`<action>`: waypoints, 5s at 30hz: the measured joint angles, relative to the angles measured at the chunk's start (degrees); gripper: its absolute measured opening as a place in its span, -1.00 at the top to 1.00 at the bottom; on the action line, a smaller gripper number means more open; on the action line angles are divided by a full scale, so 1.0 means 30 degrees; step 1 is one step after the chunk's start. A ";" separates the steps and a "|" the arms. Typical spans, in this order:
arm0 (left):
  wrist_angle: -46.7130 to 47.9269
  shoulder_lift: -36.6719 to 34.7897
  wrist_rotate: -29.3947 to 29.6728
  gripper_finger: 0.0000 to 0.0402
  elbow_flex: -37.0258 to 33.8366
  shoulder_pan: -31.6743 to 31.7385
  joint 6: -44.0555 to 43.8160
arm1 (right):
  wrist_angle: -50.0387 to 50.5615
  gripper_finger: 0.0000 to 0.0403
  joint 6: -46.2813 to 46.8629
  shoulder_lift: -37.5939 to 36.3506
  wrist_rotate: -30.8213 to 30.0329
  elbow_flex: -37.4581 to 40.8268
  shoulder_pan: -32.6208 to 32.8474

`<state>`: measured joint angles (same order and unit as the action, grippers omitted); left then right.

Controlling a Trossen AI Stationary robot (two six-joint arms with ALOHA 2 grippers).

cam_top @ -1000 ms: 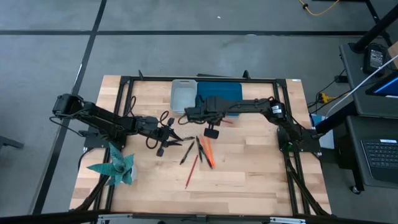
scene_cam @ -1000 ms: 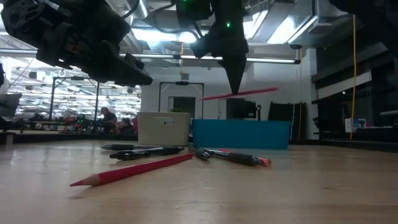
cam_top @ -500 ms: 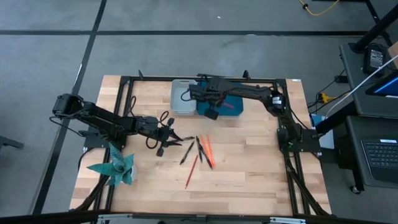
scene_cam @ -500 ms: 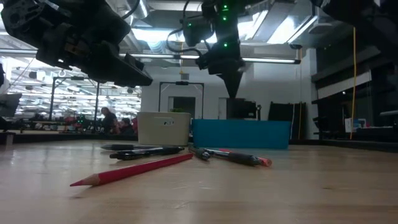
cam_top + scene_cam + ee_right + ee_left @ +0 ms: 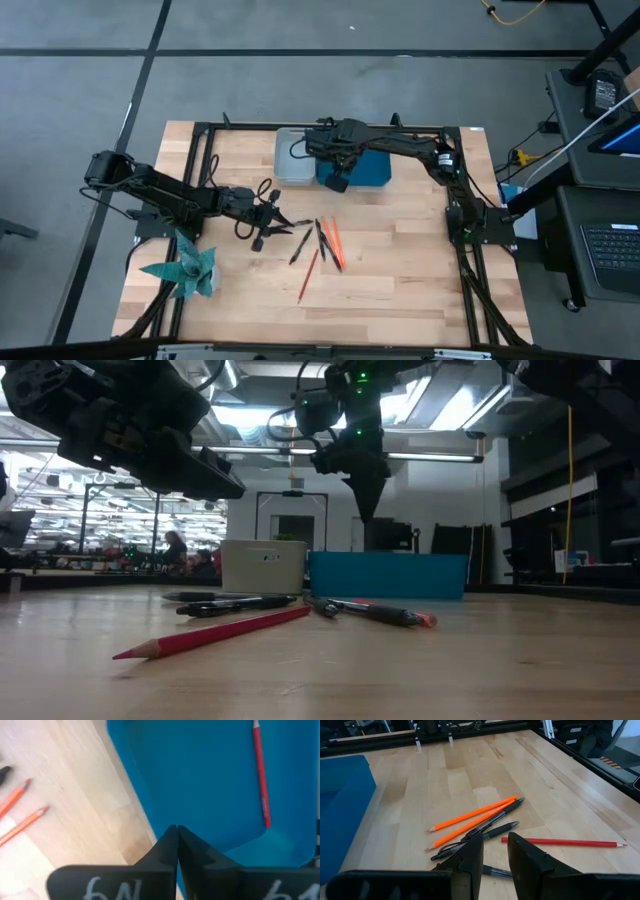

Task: Sort pens & pencils
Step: Put the right orange pencil into the blue bin

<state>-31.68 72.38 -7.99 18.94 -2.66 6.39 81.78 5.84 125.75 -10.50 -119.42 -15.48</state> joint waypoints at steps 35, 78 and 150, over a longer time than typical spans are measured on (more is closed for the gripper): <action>0.0392 0.0000 0.0532 0.59 0.0000 -0.0386 -0.0619 | -1.1255 0.91 0.4957 -0.9509 -0.1853 1.3896 0.5829; 0.0510 0.0000 0.0954 0.59 0.0000 -0.0375 -0.0962 | -1.1988 0.88 2.1500 -0.5368 -0.4188 1.3266 1.1451; 0.0847 0.0000 0.0940 0.59 0.0000 -0.0386 -0.1100 | -1.5932 0.32 1.9427 -0.3985 -0.1344 1.5118 0.9463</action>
<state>-29.14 72.38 -5.17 18.94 -3.81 3.09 33.98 64.12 113.80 -14.53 -74.06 12.91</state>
